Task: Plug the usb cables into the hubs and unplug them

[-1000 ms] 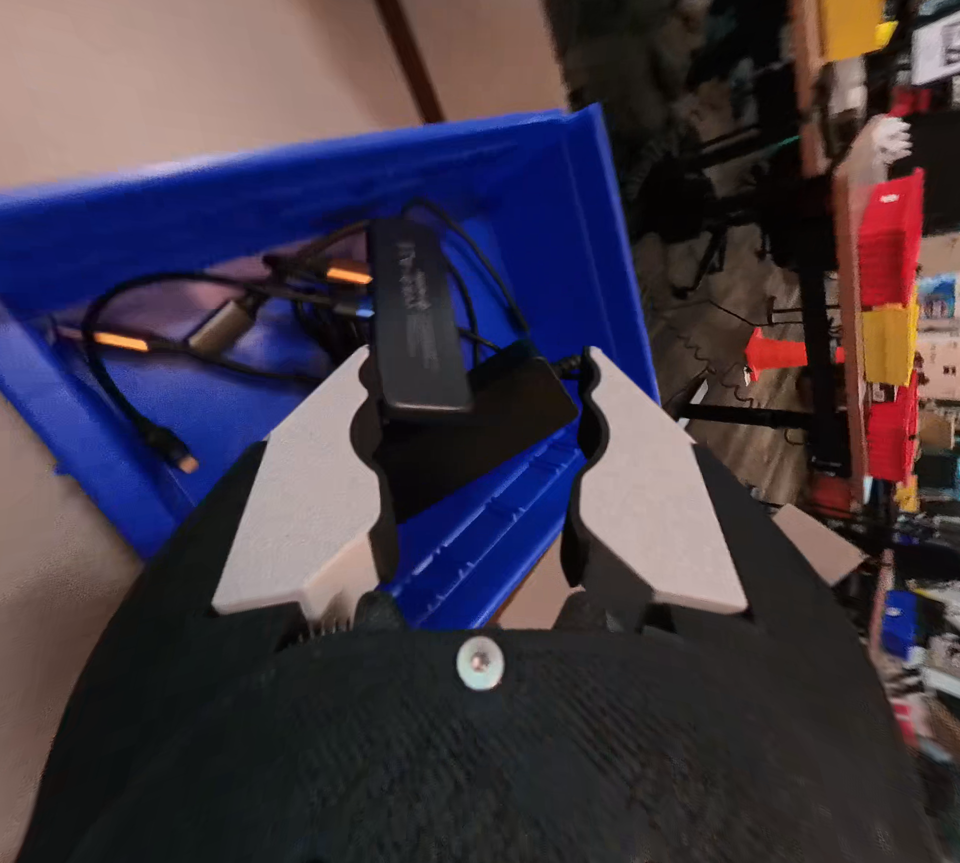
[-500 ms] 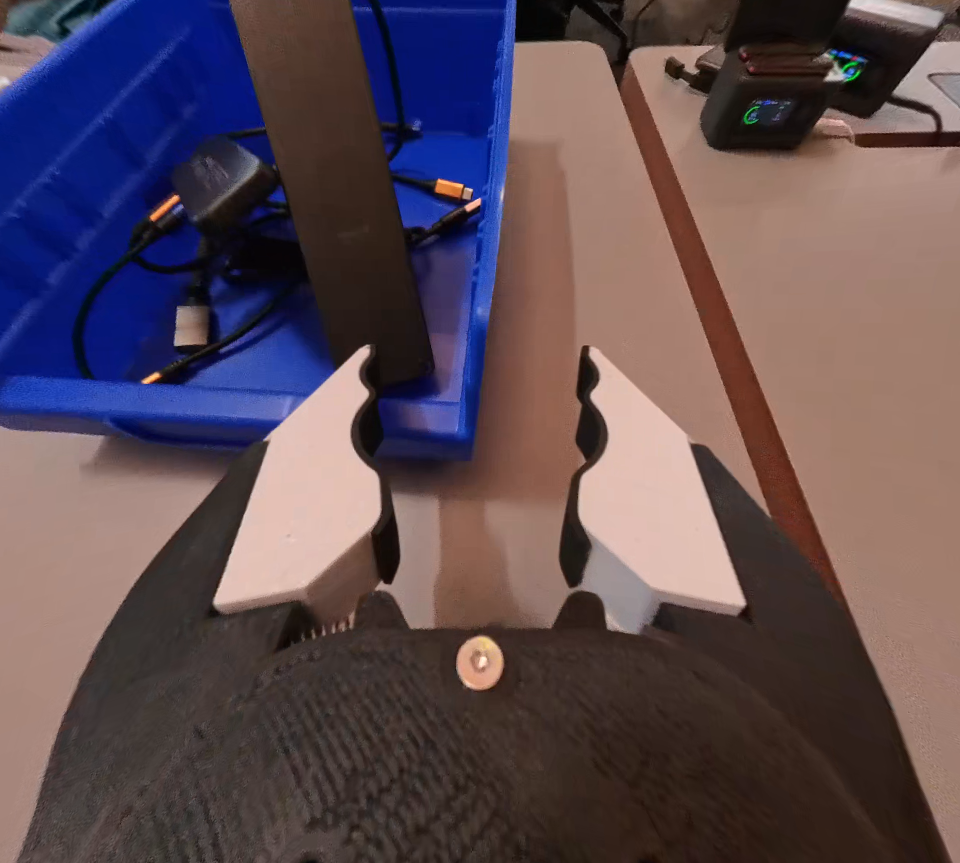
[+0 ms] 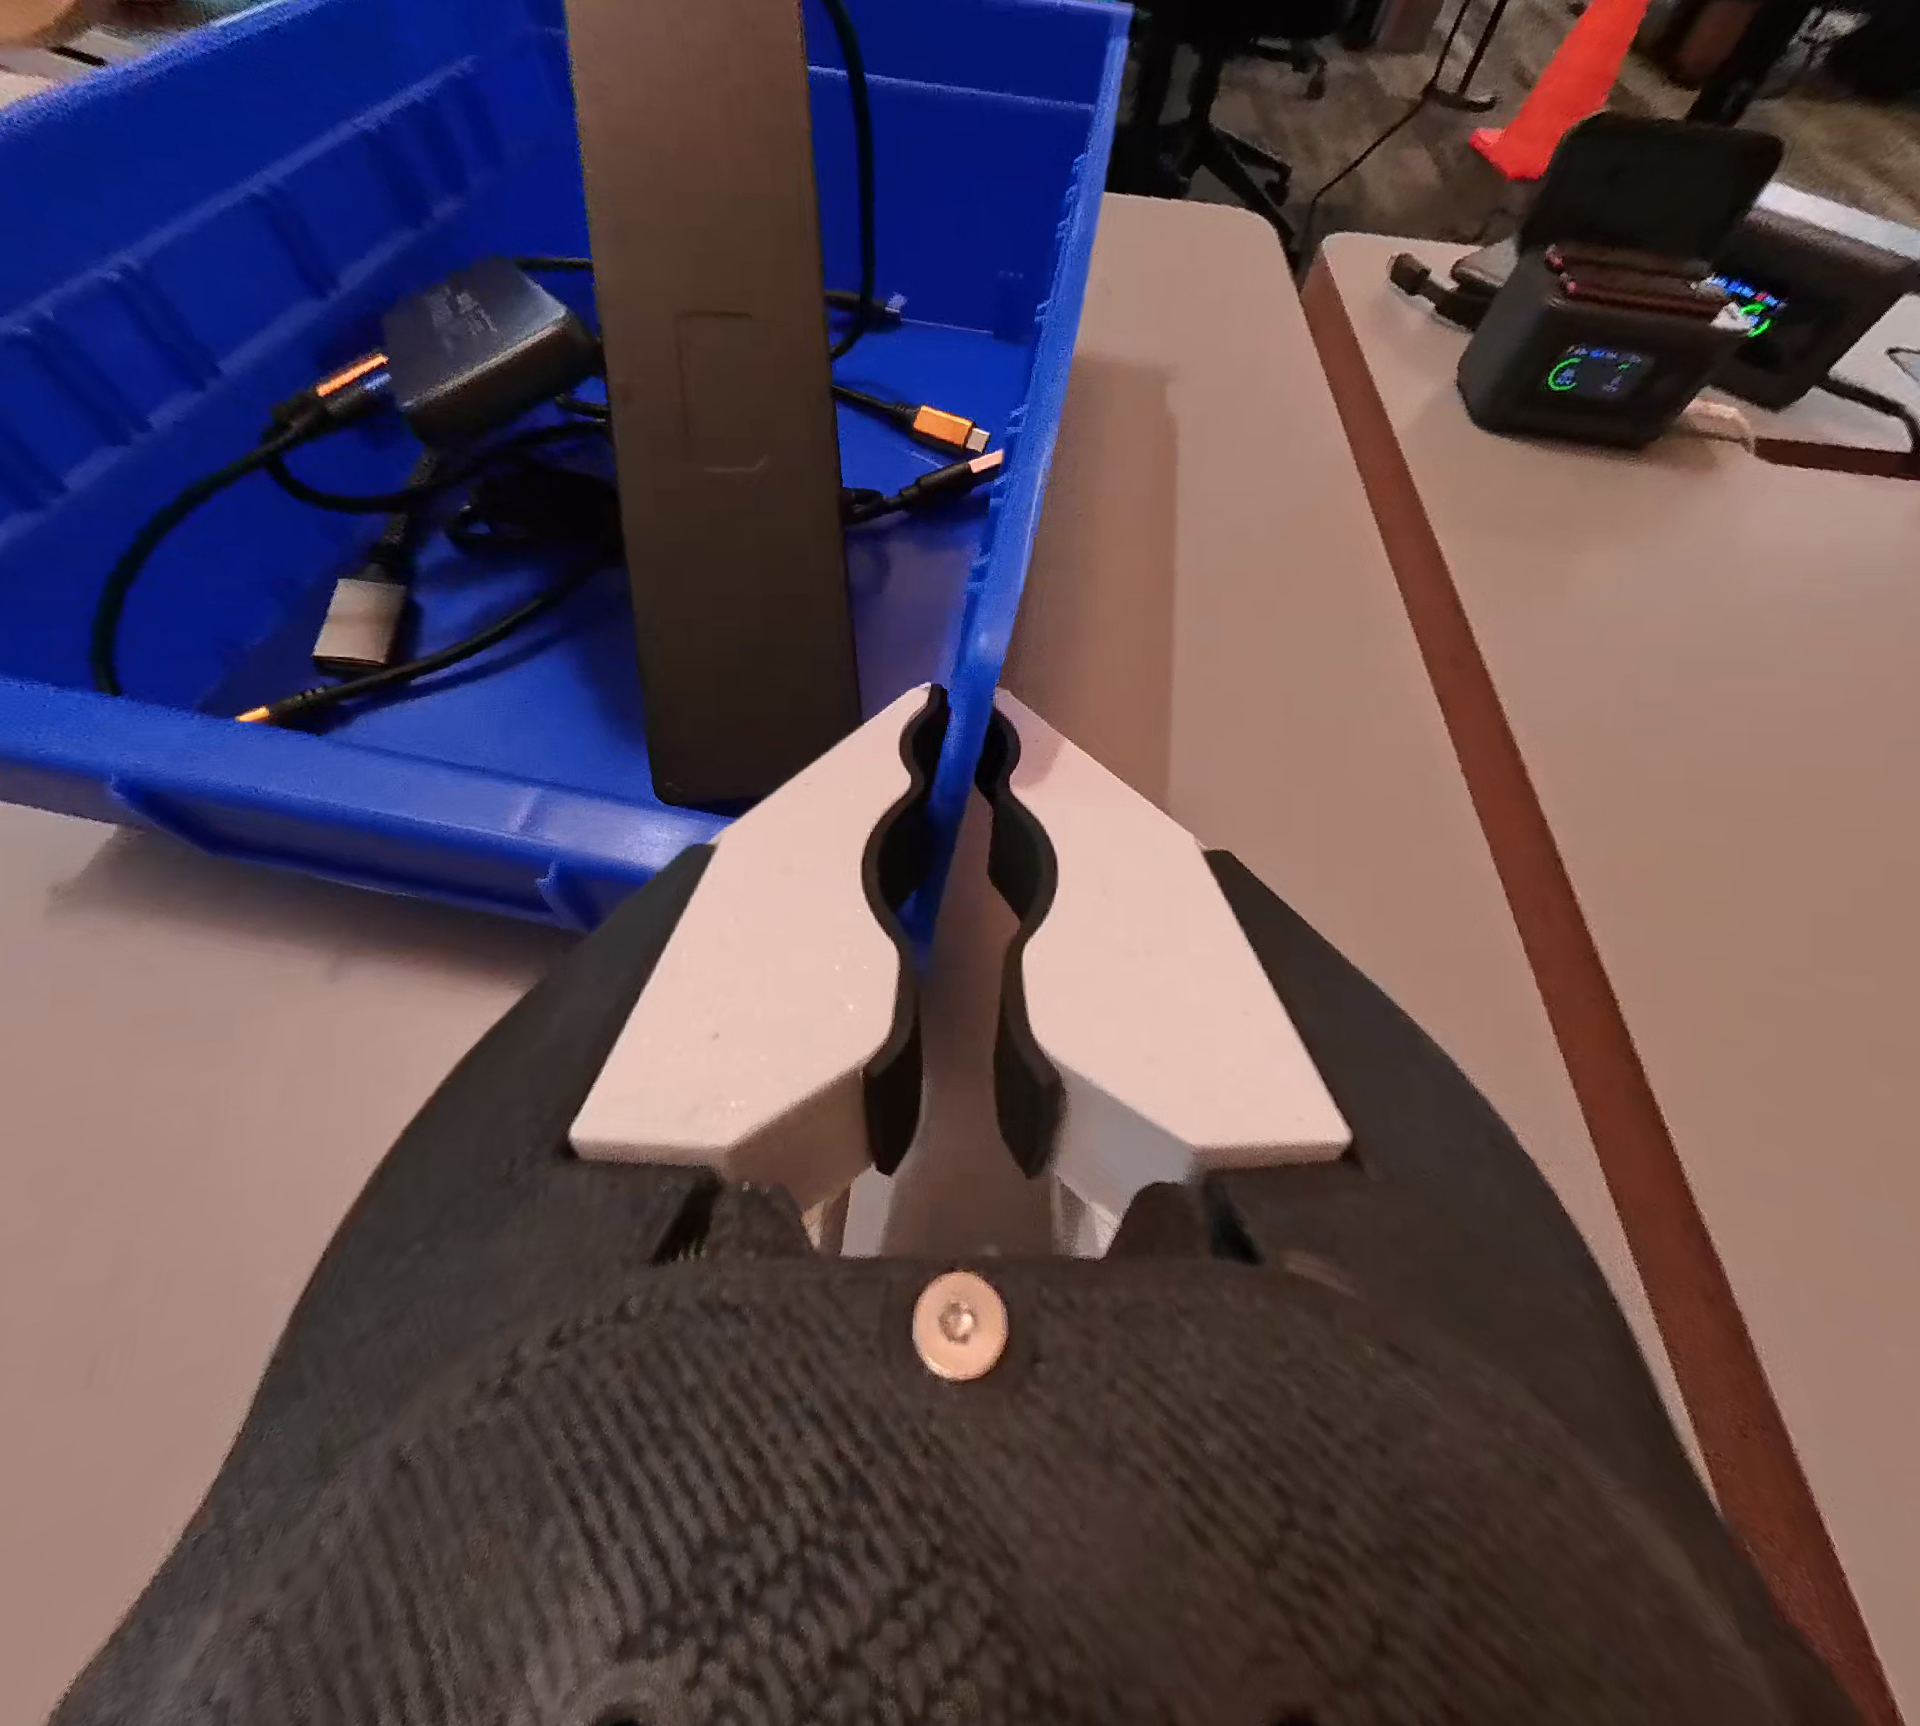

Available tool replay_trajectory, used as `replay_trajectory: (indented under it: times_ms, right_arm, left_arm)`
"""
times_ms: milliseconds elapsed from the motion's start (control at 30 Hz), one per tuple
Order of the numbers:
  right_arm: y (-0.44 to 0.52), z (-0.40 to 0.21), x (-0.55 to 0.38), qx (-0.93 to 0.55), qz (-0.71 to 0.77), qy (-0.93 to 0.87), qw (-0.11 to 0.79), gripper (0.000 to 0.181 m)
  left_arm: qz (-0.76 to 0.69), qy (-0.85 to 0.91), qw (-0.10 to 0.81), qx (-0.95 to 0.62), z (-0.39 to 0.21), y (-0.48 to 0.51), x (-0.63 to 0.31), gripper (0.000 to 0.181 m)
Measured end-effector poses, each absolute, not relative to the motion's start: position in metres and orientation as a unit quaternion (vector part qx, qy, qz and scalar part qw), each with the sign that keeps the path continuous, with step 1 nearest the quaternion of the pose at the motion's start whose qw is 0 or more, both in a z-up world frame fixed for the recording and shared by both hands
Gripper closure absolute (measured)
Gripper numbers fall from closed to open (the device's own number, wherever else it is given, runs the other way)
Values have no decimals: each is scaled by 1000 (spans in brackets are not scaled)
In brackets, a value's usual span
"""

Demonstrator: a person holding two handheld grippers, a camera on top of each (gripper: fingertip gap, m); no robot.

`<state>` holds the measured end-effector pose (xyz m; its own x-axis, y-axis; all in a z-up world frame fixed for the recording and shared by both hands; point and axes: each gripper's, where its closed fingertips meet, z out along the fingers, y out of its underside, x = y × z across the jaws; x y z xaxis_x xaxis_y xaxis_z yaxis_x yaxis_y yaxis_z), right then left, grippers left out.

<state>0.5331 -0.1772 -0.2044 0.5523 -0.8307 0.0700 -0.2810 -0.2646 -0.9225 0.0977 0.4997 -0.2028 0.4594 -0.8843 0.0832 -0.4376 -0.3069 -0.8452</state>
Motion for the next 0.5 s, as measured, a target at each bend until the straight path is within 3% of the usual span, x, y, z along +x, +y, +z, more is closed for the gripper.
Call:
replay_trajectory:
  times_ms: [100,400,500]
  right_arm:
    - [-167,-205,516,-747,-298,367,467,177]
    - [-106,-204,414,-758,-311,348,457,172]
    - [-93,-205,378,-757,-308,363,447,170]
  left_arm:
    - [-248,420,436,-756,-202,507,89,179]
    - [-378,354,435,-737,-178,465,70,177]
    - [-362,384,446,-723,-158,449,61,177]
